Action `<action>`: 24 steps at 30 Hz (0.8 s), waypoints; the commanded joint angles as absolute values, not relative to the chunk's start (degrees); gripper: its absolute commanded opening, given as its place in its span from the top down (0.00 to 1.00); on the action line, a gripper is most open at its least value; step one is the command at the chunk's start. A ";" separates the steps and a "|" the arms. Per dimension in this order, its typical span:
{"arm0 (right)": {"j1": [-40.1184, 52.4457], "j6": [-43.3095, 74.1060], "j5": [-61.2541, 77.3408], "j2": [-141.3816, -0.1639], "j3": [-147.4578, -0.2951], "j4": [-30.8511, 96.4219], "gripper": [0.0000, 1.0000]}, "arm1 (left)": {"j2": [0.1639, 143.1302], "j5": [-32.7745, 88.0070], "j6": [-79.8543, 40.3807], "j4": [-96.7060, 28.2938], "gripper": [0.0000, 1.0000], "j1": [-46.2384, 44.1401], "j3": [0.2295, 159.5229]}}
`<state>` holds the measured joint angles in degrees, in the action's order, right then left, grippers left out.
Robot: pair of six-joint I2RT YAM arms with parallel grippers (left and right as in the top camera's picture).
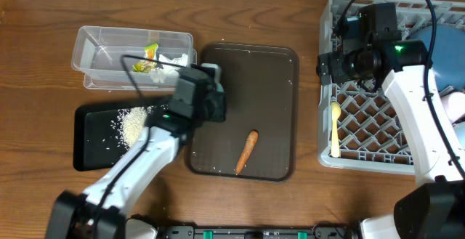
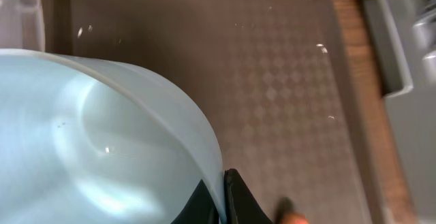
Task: Sort waste into correct bins and load items into the dishwasher rack
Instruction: 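Carry the emptied white bowl right over the brown tray with the left gripper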
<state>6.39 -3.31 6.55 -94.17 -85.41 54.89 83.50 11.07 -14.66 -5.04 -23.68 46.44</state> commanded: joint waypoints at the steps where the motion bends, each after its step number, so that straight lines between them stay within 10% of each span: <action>1: 5.91 -2.57 6.20 -93.86 -85.25 54.89 0.09 | 87.96 3.77 -12.43 -2.50 0.94 -25.82 46.74; 14: 5.91 -2.59 6.20 -93.86 -85.25 55.05 0.09 | 96.55 3.40 -12.01 2.48 0.93 -26.46 46.74; 24: 5.91 -2.59 6.17 -93.86 -85.25 55.09 0.09 | 94.65 3.40 -12.01 2.68 0.66 -26.46 46.74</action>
